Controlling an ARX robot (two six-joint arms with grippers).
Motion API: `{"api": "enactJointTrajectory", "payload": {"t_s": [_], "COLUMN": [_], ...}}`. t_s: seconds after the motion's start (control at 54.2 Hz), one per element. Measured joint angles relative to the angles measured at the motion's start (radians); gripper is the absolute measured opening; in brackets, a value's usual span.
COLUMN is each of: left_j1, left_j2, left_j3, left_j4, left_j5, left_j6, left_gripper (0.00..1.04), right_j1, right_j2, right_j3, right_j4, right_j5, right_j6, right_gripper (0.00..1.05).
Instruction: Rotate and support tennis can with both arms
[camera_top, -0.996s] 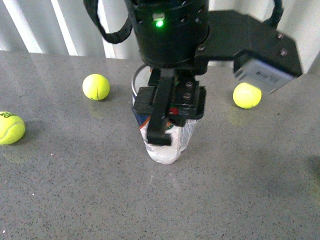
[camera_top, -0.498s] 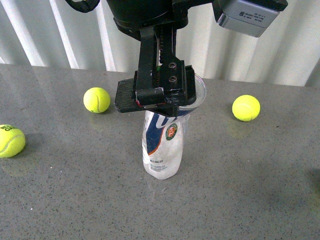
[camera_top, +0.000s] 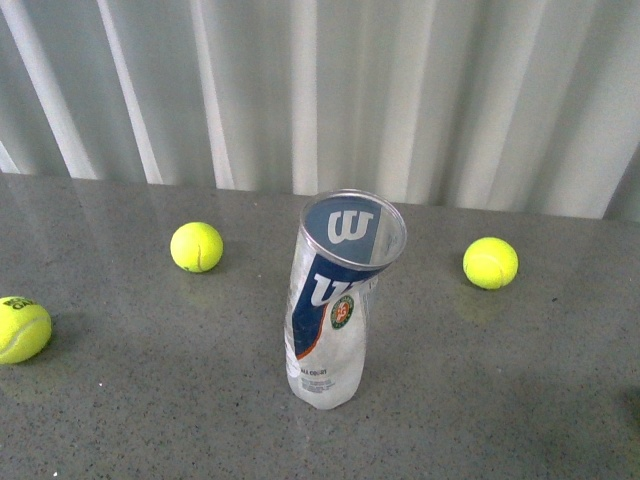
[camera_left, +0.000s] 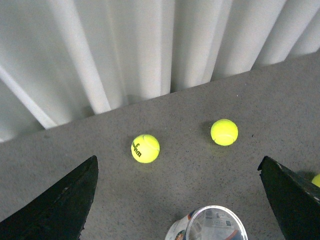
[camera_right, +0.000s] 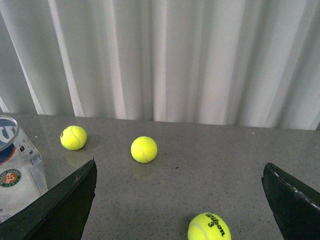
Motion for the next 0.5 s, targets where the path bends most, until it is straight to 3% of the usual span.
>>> {"api": "enactJointTrajectory", "payload": {"t_s": [0.092,0.185,0.24,0.387,0.498], "left_j1": [0.002,-0.006,0.007,0.098,0.161], "left_j2": [0.003,-0.035,-0.085,-0.261,-0.342], "left_j3": [-0.015,-0.184,-0.303,-0.581,-0.723], "left_j4": [0.009,0.332,0.486,0.696,0.735], "left_j5": [-0.019,-0.314,-0.397,-0.365,-0.327], "left_j6": [-0.068,-0.061,-0.060,-0.060,-0.060], "left_gripper": [0.98,0.82,0.74,0.47,0.29], "right_j1": [0.000,0.000,0.000,0.000,0.000], "right_j2": [0.000,0.000,0.000,0.000,0.000], "right_j3": [0.000,0.000,0.000,0.000,0.000], "right_j4": [0.000,0.000,0.000,0.000,0.000], "right_j5": [-0.002,-0.001,-0.001,0.002,-0.002], "right_j6": [0.000,0.000,0.000,0.000,0.000], "right_gripper": [0.98,0.98,0.98,0.98,0.98]}}
